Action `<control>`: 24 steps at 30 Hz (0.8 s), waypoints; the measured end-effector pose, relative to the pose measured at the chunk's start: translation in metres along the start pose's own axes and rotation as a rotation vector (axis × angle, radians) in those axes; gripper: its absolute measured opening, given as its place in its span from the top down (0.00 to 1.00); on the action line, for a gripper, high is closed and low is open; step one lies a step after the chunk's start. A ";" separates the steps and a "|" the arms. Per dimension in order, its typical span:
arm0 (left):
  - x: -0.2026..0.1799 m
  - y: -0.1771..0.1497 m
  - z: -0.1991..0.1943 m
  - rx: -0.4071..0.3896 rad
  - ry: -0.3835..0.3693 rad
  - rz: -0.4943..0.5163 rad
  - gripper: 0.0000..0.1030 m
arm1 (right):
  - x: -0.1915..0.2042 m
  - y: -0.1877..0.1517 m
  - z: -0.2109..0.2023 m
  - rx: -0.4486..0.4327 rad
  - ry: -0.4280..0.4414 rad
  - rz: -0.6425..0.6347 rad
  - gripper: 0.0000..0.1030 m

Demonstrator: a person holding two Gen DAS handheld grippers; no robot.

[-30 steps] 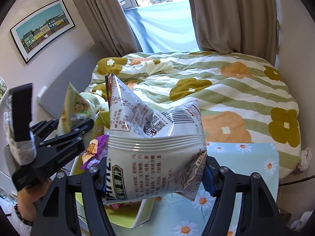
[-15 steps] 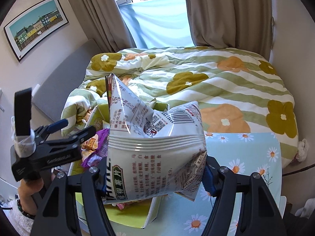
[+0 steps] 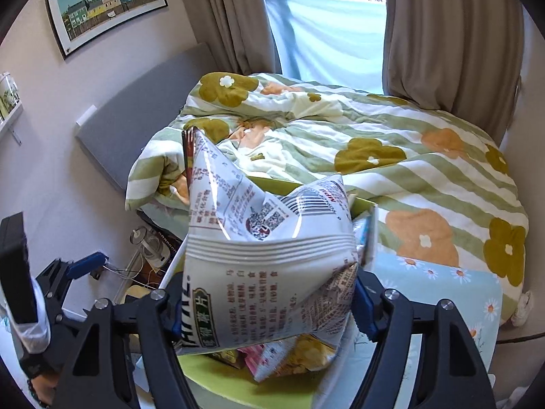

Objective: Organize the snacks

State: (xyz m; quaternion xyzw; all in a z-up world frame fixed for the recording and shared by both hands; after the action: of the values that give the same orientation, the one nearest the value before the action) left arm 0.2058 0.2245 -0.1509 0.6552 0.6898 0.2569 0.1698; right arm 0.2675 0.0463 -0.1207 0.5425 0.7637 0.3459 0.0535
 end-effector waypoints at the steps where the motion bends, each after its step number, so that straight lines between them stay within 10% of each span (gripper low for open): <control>1: 0.003 -0.002 0.000 0.003 0.005 -0.004 0.00 | 0.002 0.000 0.005 0.003 0.001 0.002 0.28; 4: 0.007 -0.007 0.000 0.009 0.013 -0.014 0.00 | 0.007 -0.002 0.013 -0.009 0.016 0.015 0.00; 24: -0.080 -0.026 -0.092 -0.102 -0.037 0.038 0.00 | -0.034 -0.072 -0.128 -0.201 -0.086 0.054 0.00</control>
State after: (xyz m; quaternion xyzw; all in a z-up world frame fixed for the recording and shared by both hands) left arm 0.1390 0.1332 -0.0993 0.6635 0.6598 0.2828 0.2111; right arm 0.1659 -0.0558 -0.0759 0.5691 0.7072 0.3985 0.1309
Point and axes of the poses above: each gripper's, at about its wrist camera, not at the fingertips, and z roughly the way its jaws point, x to its left, y to its top, the point moved 4 cm from there along z, roughly the way its jaws point, and after that the axes turned 8 degrees about y, right-handed, at the moved point
